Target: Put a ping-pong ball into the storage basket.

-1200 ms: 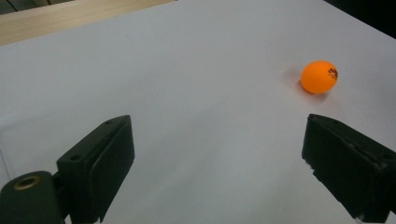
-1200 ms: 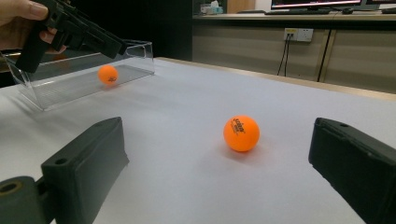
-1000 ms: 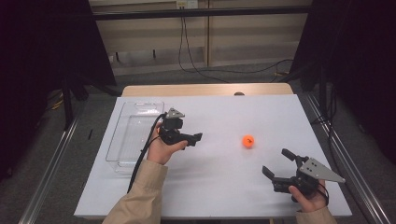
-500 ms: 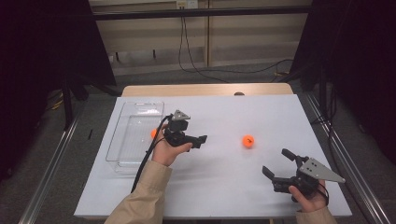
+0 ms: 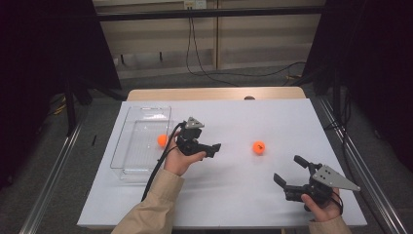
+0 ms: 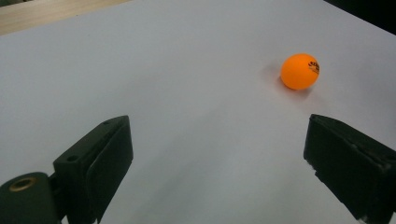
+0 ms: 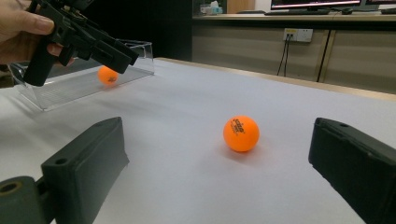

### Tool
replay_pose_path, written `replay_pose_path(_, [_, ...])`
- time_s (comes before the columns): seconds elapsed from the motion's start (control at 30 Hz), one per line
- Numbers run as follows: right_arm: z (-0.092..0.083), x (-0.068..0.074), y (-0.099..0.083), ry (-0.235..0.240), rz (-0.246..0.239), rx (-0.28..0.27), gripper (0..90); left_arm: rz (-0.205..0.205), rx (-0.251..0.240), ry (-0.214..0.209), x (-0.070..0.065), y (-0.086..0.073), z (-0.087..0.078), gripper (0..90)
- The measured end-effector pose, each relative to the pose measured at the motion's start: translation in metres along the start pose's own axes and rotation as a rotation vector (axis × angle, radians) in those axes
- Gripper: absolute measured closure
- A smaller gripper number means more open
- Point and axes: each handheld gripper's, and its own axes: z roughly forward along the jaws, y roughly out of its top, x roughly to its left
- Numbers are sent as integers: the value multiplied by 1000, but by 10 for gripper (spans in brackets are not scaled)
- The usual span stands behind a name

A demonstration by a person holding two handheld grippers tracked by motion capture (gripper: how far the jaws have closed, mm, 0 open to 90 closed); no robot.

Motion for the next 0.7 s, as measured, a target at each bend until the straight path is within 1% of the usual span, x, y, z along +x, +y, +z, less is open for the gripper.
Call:
replay_pose_path(0.07, [0, 0, 0, 1, -3, 2, 38, 8, -2, 5, 0, 0, 0, 81])
replay_pose_path(0.13, [0, 0, 0, 1, 1, -1, 38, 11, -2, 0, -1, 0, 1, 81])
replay_pose_path(0.17, [0, 0, 0, 0, 1, -3, 37, 6, -2, -6, -1, 0, 1, 81])
replay_pose_path(0.27, [0, 0, 0, 1, -1, -1, 38, 6, 4, -6, -2, -1, 2, 81])
replay_pose_path(0.7, [0, -1, 0, 0, 1, -2, 38, 24, 3, -12, -8, -2, 9, 81])
